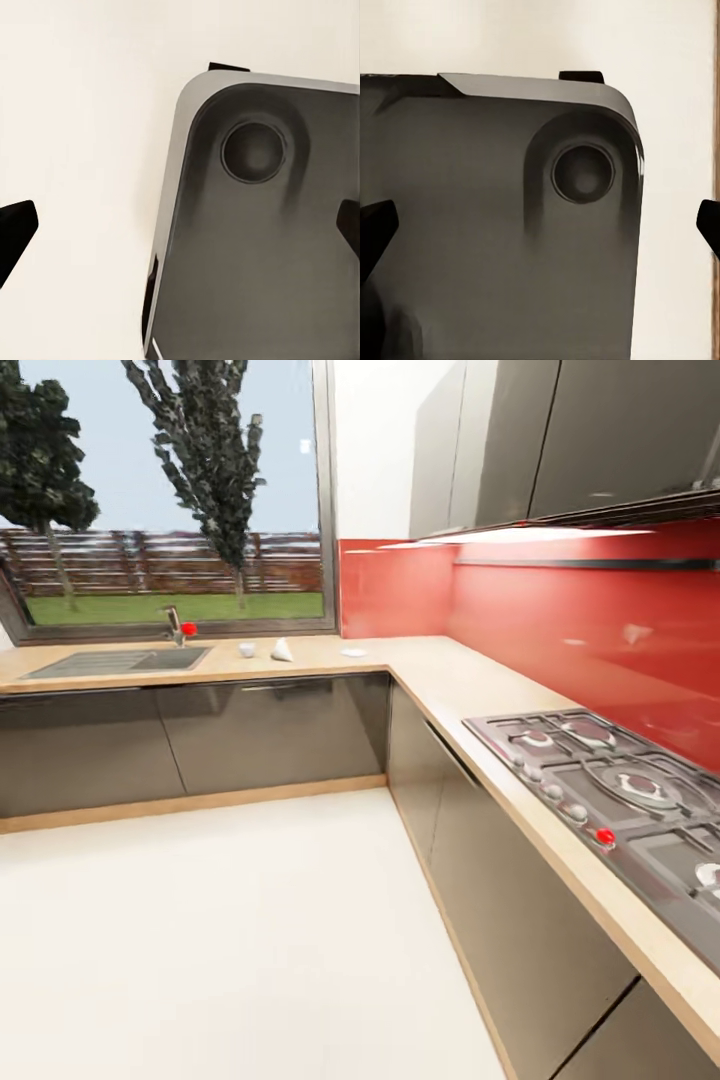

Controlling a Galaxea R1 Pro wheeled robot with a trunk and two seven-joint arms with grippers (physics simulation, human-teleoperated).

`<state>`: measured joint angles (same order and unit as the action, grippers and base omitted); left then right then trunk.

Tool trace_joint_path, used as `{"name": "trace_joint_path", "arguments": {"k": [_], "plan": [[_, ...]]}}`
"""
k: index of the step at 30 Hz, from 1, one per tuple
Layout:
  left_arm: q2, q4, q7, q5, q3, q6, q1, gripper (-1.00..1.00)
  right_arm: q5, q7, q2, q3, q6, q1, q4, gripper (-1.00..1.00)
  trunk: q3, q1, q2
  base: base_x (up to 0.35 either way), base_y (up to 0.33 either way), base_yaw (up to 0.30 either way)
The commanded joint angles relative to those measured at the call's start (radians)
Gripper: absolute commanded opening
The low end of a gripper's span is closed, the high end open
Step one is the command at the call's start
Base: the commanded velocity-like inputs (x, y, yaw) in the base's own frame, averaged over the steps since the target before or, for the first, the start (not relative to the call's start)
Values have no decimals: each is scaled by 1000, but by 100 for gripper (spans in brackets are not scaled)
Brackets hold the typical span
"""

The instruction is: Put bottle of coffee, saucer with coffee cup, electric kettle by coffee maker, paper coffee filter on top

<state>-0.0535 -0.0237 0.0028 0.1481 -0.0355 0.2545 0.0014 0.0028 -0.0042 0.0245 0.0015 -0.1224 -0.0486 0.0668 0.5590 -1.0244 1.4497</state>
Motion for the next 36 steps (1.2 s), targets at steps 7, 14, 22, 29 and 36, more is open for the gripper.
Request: {"name": "trace_joint_path", "arguments": {"k": [7,14,22,29,36], "plan": [[0,-1,0,2,-3,2,0,100,0,0,0,0,-3,-1,-1,100,4,-1,0,336,0,271],[1,-1,0,2,-3,2,0,100,0,0,0,0,-3,-1,-1,100,7,-1,0,323,0,271],[4,-1,6,12,-14,-5,0,100,0,0,0,0,-3,-1,-1,100,11,-1,0,61,0,271],[6,-1,10,15,-19,-11,0,100,1,0,1,0,-3,-1,-1,100,9,3,-7,1,0,275],[10,-1,11,16,-20,-12,0,100,2,0,6,0,-4,-1,-1,100,-18,30,-56,0,0,244]]}}
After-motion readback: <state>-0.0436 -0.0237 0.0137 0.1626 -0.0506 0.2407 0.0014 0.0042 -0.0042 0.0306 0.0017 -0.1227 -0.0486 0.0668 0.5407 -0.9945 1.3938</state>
